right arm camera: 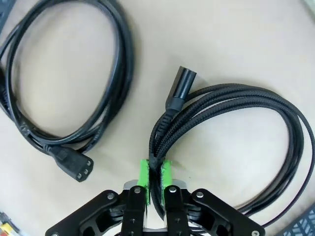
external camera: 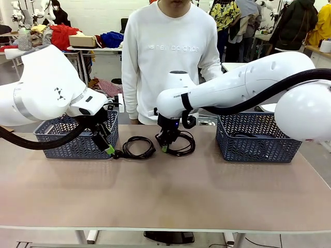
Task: Organize the cables according to human instructions.
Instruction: Pick up a bundle of cables and place it in the basket indicated by the human.
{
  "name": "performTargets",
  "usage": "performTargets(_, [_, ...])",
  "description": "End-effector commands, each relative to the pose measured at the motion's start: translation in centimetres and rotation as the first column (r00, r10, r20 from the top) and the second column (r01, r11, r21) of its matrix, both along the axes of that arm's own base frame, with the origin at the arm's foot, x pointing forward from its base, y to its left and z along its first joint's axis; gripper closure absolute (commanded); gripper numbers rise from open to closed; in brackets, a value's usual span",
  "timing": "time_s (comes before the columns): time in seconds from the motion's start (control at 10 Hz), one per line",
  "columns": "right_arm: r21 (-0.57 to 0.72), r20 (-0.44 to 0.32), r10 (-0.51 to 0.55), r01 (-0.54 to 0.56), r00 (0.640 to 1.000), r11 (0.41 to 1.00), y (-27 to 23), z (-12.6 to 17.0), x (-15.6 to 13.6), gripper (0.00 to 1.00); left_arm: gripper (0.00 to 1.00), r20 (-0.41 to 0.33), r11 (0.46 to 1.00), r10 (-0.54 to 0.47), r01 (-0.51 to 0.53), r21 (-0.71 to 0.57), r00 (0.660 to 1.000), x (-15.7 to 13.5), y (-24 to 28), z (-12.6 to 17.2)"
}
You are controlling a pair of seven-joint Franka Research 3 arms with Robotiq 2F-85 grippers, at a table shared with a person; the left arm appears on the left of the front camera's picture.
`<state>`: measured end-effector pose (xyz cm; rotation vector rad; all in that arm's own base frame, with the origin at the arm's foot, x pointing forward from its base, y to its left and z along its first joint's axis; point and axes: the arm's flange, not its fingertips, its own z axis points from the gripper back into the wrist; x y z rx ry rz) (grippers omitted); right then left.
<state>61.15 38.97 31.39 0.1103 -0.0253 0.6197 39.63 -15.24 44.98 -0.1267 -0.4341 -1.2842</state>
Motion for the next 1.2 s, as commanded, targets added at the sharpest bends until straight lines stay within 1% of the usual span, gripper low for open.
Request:
performTargets(0.0, [-0.033, 0.052, -0.047, 0.049, 0.998, 0.998, -1.1, 2.1, -2.1, 1.00, 0.00, 0.002, 1.000, 0.009, -0.009, 0.002, 1.000, -0.1, 0.0, 0.1])
performTargets(0.1, [-0.054, 0.077, -0.001, 0.005, 0.997, 0.999, -1.3, 4.1, -2.8, 1.00, 0.00, 0.002, 1.000, 0.009, -0.009, 0.002, 1.000, -0.1, 0.0, 0.1])
performTargets(0.2, [-0.072, 0.080, 0.063, -0.057, 0.995, 0.996, -1.5, 6.1, -3.3, 1.00, 0.00, 0.002, 1.000, 0.009, -0.009, 0.002, 1.000, -0.1, 0.0, 0.1])
performTargets(0.3, [-0.088, 0.069, 0.163, -0.157, 0.984, 0.984, -1.7, 8.4, -4.2, 1.00, 0.00, 0.002, 1.000, 0.009, -0.009, 0.002, 1.000, -0.1, 0.0, 0.1])
performTargets(0.4, [-0.096, 0.056, 0.277, -0.271, 0.959, 0.958, -2.1, 10.8, -5.1, 1.00, 0.00, 0.002, 1.000, 0.009, -0.009, 0.002, 1.000, -0.1, 0.0, 0.1])
performTargets(0.5, [-0.103, 0.035, 0.412, -0.407, 0.910, 0.908, -2.8, 13.2, -6.0, 1.00, 0.00, 0.002, 1.000, 0.009, -0.009, 0.002, 1.000, -0.1, 0.0, 0.1])
performTargets(0.6, [-0.109, 0.018, 0.519, -0.514, 0.855, 0.851, -3.7, 15.1, -6.9, 1.00, 0.00, 0.002, 1.000, 0.009, -0.009, 0.002, 1.000, -0.1, 0.0, 0.1])
performTargets(0.7, [-0.114, -0.024, 0.602, -0.601, 0.798, 0.791, -4.9, 16.7, -7.6, 1.00, 0.00, 0.002, 1.000, 0.009, -0.009, 0.002, 1.000, -0.1, 0.0, 0.1])
performTargets(0.8, [-0.125, -0.051, 0.656, -0.656, 0.753, 0.744, -6.1, 17.8, -8.2, 1.00, 0.00, 0.002, 1.000, 0.009, -0.009, 0.002, 1.000, -0.1, 0.0, 0.1])
performTargets(0.9, [-0.122, -0.064, 0.694, -0.696, 0.717, 0.708, -7.5, 18.3, -8.8, 1.00, 0.00, 0.002, 1.000, 0.009, -0.009, 0.002, 1.000, -0.1, 0.0, 0.1])
performTargets(1.0, [-0.127, -0.066, 0.710, -0.712, 0.701, 0.691, -9.4, 18.5, -9.1, 1.00, 0.00, 0.002, 1.000, 0.009, -0.009, 0.002, 1.000, -0.1, 0.0, 0.1])
performTargets(1.1, [-0.142, -0.064, 0.711, -0.711, 0.700, 0.688, -11.3, 18.4, -9.3, 1.00, 0.00, 0.002, 1.000, 0.009, -0.009, 0.002, 1.000, -0.1, 0.0, 0.1])
